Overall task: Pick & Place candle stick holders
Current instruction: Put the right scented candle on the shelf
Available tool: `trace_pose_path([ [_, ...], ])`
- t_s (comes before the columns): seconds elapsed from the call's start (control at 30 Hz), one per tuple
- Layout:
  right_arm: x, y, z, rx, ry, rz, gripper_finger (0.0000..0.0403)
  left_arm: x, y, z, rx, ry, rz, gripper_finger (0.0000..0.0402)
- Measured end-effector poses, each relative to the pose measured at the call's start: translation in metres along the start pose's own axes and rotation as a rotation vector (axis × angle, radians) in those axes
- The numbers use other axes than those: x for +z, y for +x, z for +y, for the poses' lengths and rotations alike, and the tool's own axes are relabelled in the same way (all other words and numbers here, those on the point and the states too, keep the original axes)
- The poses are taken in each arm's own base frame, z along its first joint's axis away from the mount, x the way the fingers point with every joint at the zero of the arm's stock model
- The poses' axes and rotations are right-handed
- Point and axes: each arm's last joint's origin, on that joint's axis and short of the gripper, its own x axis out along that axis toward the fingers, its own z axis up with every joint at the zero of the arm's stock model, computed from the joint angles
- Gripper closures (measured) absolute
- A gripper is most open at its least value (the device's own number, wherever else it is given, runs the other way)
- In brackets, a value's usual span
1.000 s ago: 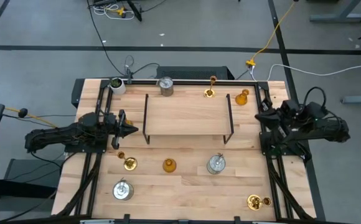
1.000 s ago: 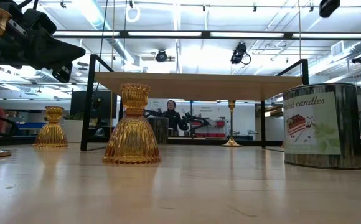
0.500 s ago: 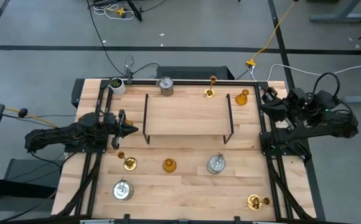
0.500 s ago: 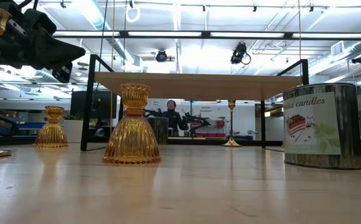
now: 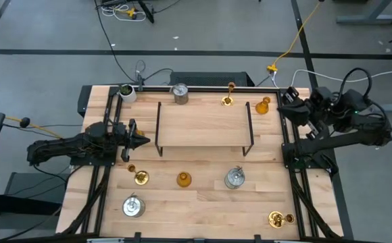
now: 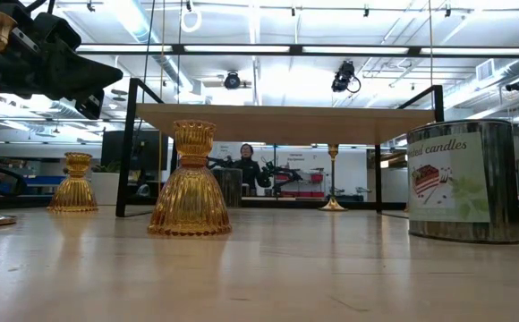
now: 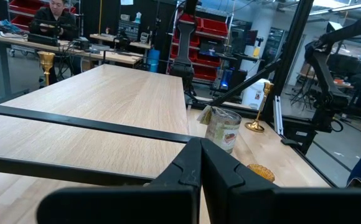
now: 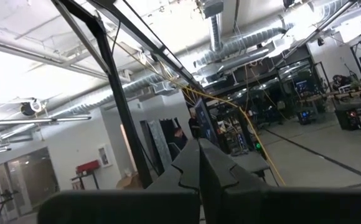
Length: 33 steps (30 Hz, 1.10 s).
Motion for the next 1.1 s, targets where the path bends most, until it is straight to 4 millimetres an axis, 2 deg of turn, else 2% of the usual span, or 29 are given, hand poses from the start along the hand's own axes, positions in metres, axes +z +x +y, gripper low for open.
trace_pose_path([
  [0.3,0.001,0.011,0.001,0.044,0.024,0.031,0.0403,0.000,0.000,0.000,0.000,0.000,0.000,0.0394],
  [0.9,0.031,0.040,0.012,0.058,0.009,0.140,0.0403,0.000,0.000,0.000,0.000,0.000,-0.001,0.0394],
  [1.1,0.028,0.048,0.010,0.049,0.001,0.172,0.0403,0.000,0.000,0.000,0.000,0.000,-0.001,0.0394],
])
